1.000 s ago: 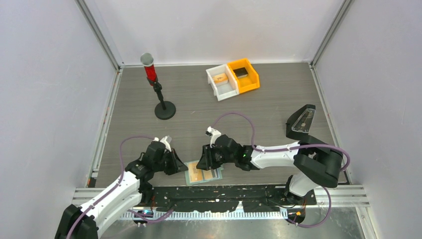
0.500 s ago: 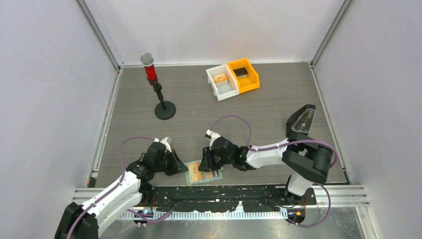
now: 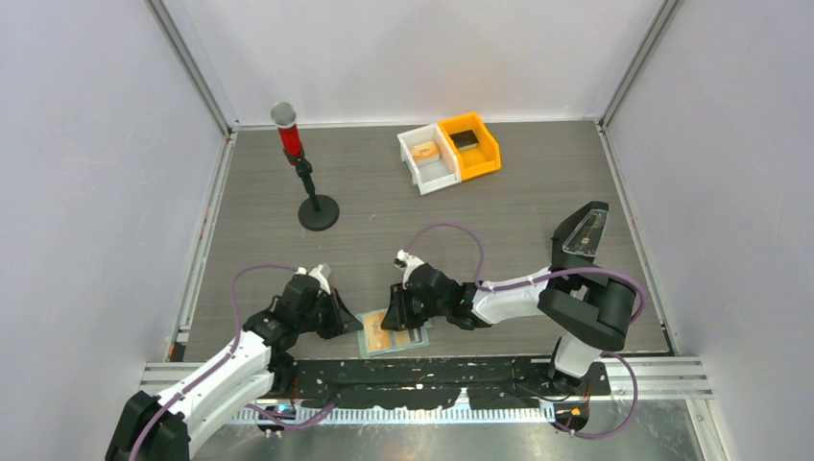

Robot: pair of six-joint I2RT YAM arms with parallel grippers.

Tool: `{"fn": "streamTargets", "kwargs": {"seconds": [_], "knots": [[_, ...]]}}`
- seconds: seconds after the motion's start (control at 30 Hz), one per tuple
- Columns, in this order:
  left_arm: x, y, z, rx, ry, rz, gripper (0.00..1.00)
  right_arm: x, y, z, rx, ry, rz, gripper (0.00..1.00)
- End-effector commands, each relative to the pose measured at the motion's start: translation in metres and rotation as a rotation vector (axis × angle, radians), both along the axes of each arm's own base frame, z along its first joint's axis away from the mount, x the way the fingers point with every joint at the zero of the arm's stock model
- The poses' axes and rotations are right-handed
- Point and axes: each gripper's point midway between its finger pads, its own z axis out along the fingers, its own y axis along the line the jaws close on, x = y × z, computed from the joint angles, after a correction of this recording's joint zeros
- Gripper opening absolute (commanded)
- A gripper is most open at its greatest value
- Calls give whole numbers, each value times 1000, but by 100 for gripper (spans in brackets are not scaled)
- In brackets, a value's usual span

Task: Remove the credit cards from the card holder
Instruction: Remove the credit card from the card holder.

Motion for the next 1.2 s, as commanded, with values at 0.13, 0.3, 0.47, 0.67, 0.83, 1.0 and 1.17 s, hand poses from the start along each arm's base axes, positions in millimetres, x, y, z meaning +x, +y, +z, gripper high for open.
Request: {"fn": "streamTargets", "kwargs": {"seconds": [0.13,0.3,0.47,0.67,0.83,1.0,1.17], "knots": [[3,4,-7,21,-12,19,3,8,7,11,70,-9,-16,13],[2,4,-7,24,-9,20,3,11,6,16,123,4,-26,5],[2,6,-10,35,-6,25,4,12,0,16,126,9,-31,5],[2,6,-11,43,4,24,4,14,-9,16,130,12,-45,5],[2,6,-12,51,17,20,4,15,-15,20,145,10,-50,5],[4,5,-9,50,12,15,4,14,-16,24,157,8,-45,5],[5,4,-7,53,6,9,4,14,-20,28,168,8,-43,5]]}}
